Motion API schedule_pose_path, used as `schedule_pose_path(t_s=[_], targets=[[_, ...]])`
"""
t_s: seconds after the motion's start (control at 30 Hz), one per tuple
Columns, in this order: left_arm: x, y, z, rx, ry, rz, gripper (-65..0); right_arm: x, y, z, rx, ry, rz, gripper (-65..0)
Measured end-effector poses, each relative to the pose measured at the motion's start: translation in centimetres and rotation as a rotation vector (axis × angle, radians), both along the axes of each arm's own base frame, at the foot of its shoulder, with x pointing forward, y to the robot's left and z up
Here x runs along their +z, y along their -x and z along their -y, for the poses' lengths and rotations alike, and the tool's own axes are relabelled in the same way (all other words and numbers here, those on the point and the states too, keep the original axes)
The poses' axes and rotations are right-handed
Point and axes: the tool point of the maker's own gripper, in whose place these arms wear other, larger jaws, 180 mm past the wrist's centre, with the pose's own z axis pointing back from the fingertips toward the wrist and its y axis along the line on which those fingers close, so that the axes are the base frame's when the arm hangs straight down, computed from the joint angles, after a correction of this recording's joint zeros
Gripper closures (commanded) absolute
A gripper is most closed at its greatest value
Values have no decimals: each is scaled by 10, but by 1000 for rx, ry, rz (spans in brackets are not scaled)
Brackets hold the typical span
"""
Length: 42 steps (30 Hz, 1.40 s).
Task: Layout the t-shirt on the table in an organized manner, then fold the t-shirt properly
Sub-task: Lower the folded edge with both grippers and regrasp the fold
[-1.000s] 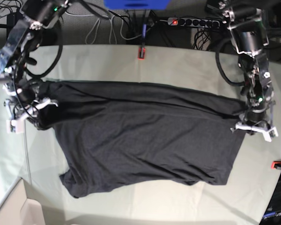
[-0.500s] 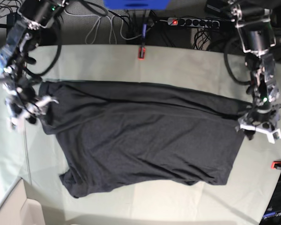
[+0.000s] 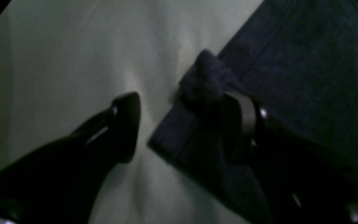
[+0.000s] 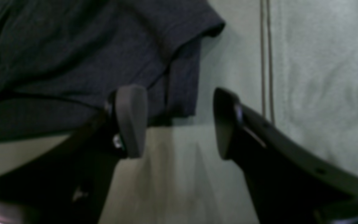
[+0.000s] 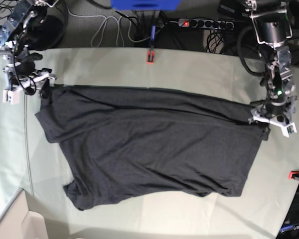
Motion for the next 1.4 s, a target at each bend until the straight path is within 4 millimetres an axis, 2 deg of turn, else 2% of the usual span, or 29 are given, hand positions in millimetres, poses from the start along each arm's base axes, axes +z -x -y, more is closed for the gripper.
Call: schedule_pose_path(t_s=[0.17, 0.33, 0.4, 0.63, 1.0, 1.03, 1.1, 1.17, 1.27, 1.3, 1.4], targets=[[-24, 33, 2, -2, 5, -70, -390, -1, 4, 3, 3, 9, -7, -344], [-26, 39, 0, 6, 6, -68, -390, -2, 11, 12, 11, 36, -31, -344], [-26, 40, 0, 6, 5, -66, -390, 1, 7, 10, 15, 33, -17, -344], [-25, 38, 4, 10, 12, -60, -389, -1, 10, 12, 8, 34, -24, -344], [-14, 9, 12, -2, 28, -31, -384, 1, 10, 17, 8, 45, -25, -344], [-13, 7, 12, -3, 28, -28, -369, 1, 10, 17, 8, 45, -25, -344], [-11, 4, 12, -3, 29, -23, -298, 1, 11, 17, 8, 46, -26, -344], [-10, 3, 12, -2, 29, -20, -204, -1, 14, 17, 8, 46, -33, -345], [-22, 7, 11, 9, 38, -42, -36, -3, 18, 17, 7, 45, -46, -347], [-23, 6, 10, 12, 34, -32, 0, -4, 18, 17, 8, 44, -47, -347], [-25, 1, 7, 21, 41, -40, -10, -8, 18, 16, 4, 28, -43, -348]])
